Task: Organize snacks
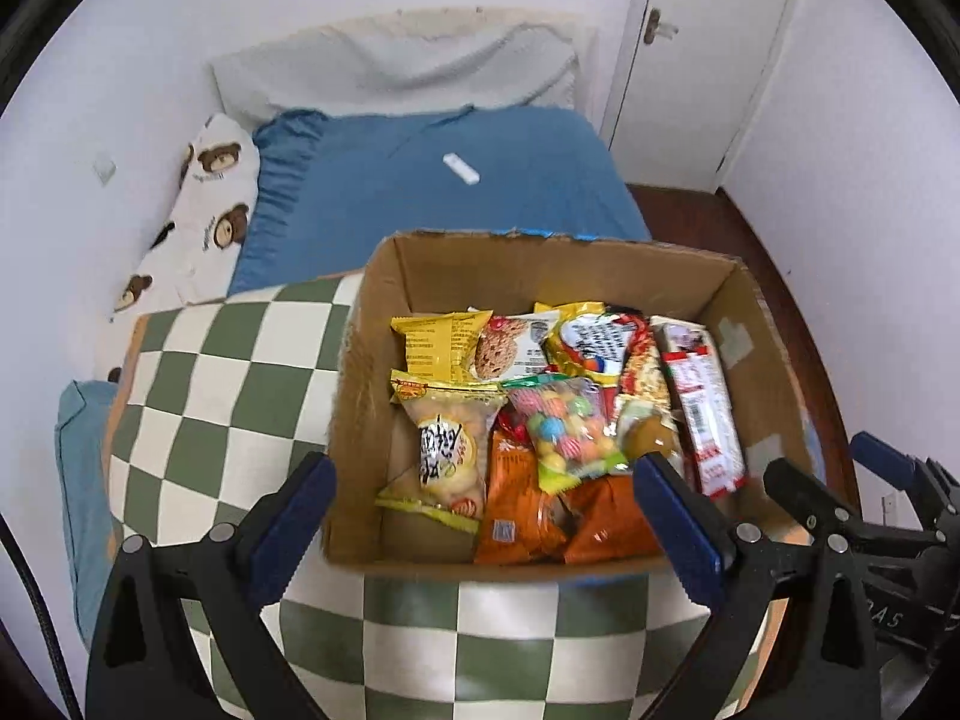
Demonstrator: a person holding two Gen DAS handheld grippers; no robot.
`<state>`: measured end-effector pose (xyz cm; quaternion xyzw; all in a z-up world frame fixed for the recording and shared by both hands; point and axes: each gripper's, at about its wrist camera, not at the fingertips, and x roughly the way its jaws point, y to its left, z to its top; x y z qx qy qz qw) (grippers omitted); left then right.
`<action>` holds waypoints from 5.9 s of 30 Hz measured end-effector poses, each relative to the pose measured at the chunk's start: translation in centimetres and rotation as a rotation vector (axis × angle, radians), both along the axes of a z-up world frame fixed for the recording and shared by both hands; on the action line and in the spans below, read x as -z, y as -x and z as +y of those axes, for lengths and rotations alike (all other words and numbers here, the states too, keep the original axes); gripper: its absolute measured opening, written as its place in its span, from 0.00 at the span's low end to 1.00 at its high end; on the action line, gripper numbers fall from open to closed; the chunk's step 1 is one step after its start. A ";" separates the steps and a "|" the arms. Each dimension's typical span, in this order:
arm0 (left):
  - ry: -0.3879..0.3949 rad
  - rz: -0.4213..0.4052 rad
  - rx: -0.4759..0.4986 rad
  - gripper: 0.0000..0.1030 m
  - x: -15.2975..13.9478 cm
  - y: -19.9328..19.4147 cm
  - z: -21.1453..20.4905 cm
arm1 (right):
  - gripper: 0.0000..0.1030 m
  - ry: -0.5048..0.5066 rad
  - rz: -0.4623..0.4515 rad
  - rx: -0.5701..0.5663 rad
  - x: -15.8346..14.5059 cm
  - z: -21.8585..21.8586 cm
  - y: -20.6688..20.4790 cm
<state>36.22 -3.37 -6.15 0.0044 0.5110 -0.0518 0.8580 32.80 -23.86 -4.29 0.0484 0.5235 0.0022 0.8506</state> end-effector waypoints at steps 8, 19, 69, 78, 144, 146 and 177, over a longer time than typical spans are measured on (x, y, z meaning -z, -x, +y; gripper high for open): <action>0.000 -0.116 0.009 0.98 -5.0 6.9 0.7 | 0.98 -0.005 -0.150 -0.018 -6.5 0.4 7.1; 0.026 -0.226 0.001 0.98 -9.9 14.9 1.7 | 1.00 0.047 -0.326 -0.040 -14.4 1.2 16.8; -0.076 -0.211 -0.066 1.00 -5.0 10.5 1.0 | 1.00 0.066 -0.304 -0.002 -9.7 0.6 13.3; -0.080 -0.197 -0.064 1.00 -4.2 9.3 0.8 | 1.00 0.082 -0.273 -0.002 -8.1 0.5 11.1; -0.063 -0.204 -0.053 1.00 -4.9 9.9 0.8 | 1.00 0.081 -0.253 0.009 -7.6 0.6 11.8; -0.063 -0.204 -0.054 1.00 -4.9 9.9 0.8 | 1.00 0.080 -0.254 0.010 -7.5 0.6 11.7; -0.064 -0.217 -0.046 1.00 -4.8 10.2 0.7 | 1.00 0.083 -0.258 0.013 -7.6 0.4 12.0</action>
